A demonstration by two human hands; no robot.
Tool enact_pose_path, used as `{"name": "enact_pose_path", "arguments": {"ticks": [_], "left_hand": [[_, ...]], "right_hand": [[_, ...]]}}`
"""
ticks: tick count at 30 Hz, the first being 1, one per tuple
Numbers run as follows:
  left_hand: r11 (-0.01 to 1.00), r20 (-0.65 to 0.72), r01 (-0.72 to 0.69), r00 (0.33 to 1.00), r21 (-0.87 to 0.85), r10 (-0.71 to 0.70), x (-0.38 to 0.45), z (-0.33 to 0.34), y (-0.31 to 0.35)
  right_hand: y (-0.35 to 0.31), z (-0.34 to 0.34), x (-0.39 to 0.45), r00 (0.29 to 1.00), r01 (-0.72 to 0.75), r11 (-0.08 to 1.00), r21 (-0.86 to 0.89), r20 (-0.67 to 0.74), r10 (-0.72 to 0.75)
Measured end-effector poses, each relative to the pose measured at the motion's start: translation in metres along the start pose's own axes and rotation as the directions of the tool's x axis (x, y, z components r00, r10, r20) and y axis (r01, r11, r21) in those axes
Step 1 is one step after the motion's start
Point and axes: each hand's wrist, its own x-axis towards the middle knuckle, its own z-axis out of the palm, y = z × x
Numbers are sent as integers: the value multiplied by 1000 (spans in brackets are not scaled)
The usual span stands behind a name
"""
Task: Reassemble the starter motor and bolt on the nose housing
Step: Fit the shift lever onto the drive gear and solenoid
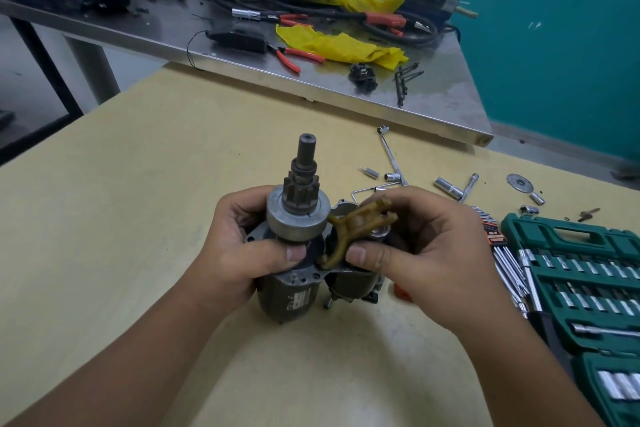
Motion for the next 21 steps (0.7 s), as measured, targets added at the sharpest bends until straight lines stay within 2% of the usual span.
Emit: {"name": "enact_pose_path", "arguments": {"ticks": [4, 8, 13, 17, 21], "left_hand": [[1000, -1, 9, 1000, -17, -9, 0, 1, 0], [1000, -9, 21, 1000, -13, -21, 0, -1, 1], [999, 6, 38, 999, -17, -38, 0, -5, 2], [998, 0, 46, 999, -50, -46, 0, -4, 2], [997, -28, 37, 999, -74, -39, 1, -1, 1]], "right_hand": [[3, 4, -2, 998, -25, 998, 60, -48, 28], [2, 8, -3, 998, 51, 995, 83, -50, -47], [7, 4, -1, 988, 151, 986, 69, 4, -152], [11, -2, 4, 984, 139, 990, 27, 113, -141], [21, 4, -3, 984, 147, 985, 86, 90, -155]]}}
